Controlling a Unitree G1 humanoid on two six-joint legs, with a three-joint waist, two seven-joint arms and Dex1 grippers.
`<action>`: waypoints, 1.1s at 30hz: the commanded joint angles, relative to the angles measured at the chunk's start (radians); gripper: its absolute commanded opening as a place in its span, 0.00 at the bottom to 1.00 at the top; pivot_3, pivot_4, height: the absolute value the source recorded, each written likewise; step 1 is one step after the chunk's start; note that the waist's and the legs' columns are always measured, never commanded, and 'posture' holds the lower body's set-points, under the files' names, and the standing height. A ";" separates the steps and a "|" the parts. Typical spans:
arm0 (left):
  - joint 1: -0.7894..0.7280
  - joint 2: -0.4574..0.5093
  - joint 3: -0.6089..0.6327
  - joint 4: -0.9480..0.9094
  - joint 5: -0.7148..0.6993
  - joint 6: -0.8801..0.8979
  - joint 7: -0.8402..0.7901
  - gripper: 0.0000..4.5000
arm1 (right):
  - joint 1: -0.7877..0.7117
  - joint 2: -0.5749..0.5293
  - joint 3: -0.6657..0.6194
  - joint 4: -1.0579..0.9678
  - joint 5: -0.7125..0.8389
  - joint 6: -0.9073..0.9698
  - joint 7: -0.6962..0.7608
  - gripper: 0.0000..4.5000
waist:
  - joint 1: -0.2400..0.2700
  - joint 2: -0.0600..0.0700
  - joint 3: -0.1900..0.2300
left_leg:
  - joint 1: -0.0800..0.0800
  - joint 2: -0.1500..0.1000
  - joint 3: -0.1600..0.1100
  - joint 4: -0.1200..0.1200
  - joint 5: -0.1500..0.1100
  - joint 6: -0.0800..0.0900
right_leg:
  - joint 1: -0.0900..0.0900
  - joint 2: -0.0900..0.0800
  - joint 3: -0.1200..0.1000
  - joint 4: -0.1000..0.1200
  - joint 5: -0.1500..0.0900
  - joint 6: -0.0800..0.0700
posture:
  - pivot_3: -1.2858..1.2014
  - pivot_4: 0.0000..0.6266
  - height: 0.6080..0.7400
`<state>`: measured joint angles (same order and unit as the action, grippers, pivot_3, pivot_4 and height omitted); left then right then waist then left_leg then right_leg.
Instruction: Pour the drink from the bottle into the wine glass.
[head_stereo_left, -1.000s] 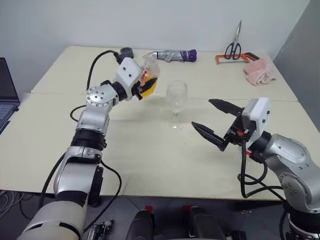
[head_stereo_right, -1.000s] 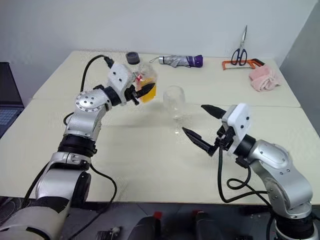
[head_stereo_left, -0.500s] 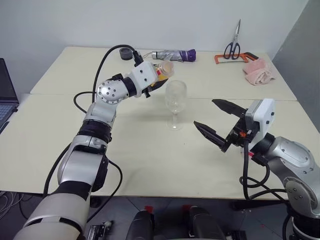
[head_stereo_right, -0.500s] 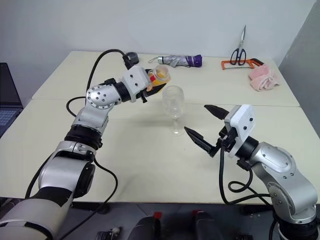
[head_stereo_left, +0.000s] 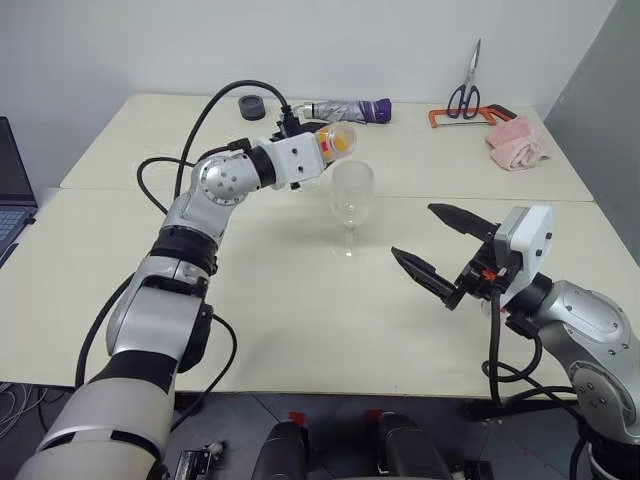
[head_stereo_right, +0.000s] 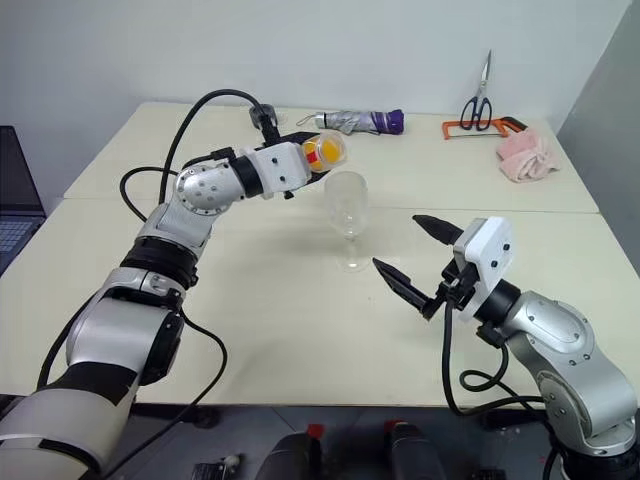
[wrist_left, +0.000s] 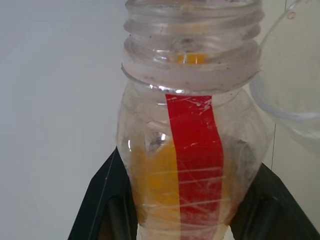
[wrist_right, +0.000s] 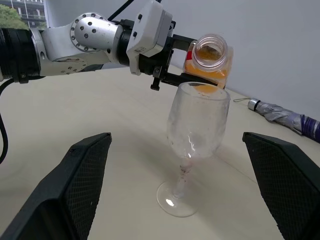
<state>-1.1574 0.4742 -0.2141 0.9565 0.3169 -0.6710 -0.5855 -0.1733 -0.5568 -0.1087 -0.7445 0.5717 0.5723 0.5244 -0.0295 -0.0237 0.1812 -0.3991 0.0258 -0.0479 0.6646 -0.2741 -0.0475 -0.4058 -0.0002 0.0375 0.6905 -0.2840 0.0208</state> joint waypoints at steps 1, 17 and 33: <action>-0.058 0.015 -0.003 -0.008 0.014 -0.052 0.041 0.40 | 0.000 -0.009 -0.029 -0.047 0.022 -0.025 0.005 1.00 | 0.000 0.000 0.000 | 0.000 0.000 0.000 0.000 0.000 0.000 | 0.000 0.000 0.000 0.000 0.000 0.000 | 0.52 0.24 1.00; -0.116 0.040 -0.069 0.040 0.144 -0.136 0.172 0.40 | 0.027 -0.023 -0.060 -0.052 0.052 -0.045 0.005 1.00 | 0.000 0.000 0.000 | 0.000 0.000 0.000 0.000 0.000 0.000 | 0.000 0.000 0.000 0.000 0.000 0.000 | 0.52 0.24 1.00; -0.143 0.059 -0.109 0.065 0.217 -0.164 0.261 0.40 | 0.033 -0.046 -0.053 -0.063 0.062 -0.035 0.005 1.00 | 0.000 0.000 0.000 | 0.000 0.000 0.000 0.000 0.000 0.000 | 0.000 0.000 0.000 0.001 0.000 0.000 | 0.52 0.24 1.00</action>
<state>-1.2503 0.5145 -0.3301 1.0360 0.5326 -0.8159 -0.3593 -0.1380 -0.5921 -0.1394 -0.7697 0.6156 0.5520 0.5235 -0.0296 -0.0237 0.1812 -0.3988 0.0256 -0.0477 0.6650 -0.2741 -0.0475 -0.4058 -0.0004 0.0375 0.6915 -0.2840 0.0208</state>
